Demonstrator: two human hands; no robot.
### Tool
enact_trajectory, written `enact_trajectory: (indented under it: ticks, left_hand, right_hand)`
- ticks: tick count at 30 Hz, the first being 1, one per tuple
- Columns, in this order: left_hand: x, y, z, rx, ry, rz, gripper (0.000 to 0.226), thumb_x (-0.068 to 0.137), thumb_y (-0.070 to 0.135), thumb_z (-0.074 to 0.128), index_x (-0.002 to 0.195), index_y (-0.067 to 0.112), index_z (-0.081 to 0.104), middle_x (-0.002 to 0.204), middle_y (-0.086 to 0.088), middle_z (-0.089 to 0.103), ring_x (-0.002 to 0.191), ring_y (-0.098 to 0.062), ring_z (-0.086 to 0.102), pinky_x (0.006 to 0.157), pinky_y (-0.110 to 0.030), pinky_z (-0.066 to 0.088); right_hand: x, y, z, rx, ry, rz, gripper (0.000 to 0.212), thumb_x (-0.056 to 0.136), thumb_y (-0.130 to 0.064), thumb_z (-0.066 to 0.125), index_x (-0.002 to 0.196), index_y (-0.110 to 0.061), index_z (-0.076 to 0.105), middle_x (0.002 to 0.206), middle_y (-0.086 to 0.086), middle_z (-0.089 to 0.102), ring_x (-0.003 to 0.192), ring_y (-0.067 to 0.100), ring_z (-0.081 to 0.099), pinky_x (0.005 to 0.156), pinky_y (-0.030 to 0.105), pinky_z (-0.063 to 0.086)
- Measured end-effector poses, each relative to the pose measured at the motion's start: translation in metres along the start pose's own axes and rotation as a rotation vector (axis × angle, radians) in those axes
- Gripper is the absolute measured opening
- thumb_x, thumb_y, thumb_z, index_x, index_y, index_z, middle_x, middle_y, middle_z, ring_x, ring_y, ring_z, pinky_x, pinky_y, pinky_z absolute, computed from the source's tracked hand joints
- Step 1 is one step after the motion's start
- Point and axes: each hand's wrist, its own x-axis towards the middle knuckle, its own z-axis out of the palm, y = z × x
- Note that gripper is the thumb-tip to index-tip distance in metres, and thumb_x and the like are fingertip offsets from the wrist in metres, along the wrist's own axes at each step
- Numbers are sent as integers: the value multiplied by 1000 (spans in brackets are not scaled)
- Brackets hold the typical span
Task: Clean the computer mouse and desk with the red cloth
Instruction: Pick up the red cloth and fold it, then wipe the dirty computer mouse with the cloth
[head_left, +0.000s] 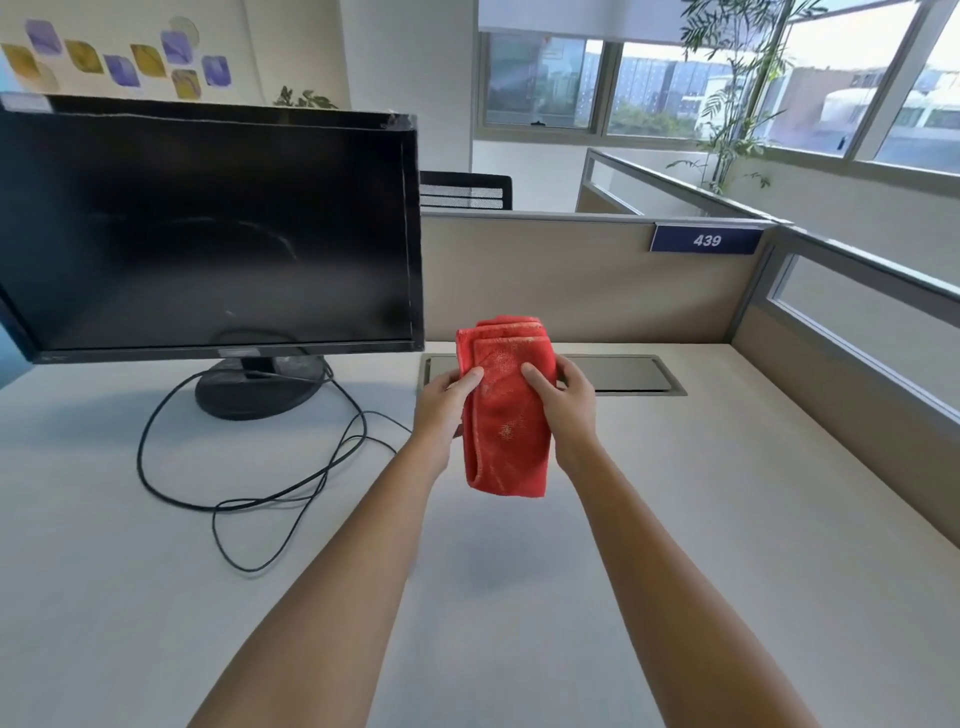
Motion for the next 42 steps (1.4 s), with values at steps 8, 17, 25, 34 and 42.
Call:
enact_trajectory:
  ticks: [8,17,25,34,42]
  left_hand:
    - [-12,-28,-72,487,125,194,18,83,32,66,100,29,61,102,4,68,89,-11,63,79,-30,48]
    - [-36,-85,-147,811,-200,134,111,53,66,75,145,26,26,149,2,34,138,-21,27,113,-43,25]
    - [-40,-109,-164,880,-267,47,135,35,64,78,147,28,13,151,4,29,143,-22,16,116,-46,18]
    - [-40,-111,-166,933,-332,95,141,33,68,74,149,20,9,152,2,26,142,-19,17,118,-41,15]
    - [-39,-111,-168,928,-335,78,140,34,70,74,149,22,9,152,2,27,143,-20,16,117,-42,16]
  right_hand:
    - [-21,9,15,-572,137,-371,28,83,-15,63,110,-19,67,103,2,63,95,19,57,78,24,42]
    - [-55,48,36,-1015,-4,-457,31,88,-8,57,118,-14,63,120,6,60,113,25,49,68,36,52]
    - [-72,71,59,-1114,-179,-439,39,85,-18,58,123,-28,59,122,-7,62,113,20,55,75,32,47]
    - [-82,93,69,-993,-455,-415,48,83,-6,56,129,-20,58,137,3,57,130,19,49,106,33,37]
    - [-74,88,74,-1042,-479,-365,44,88,-11,52,129,-26,58,130,0,63,117,23,58,89,33,45]
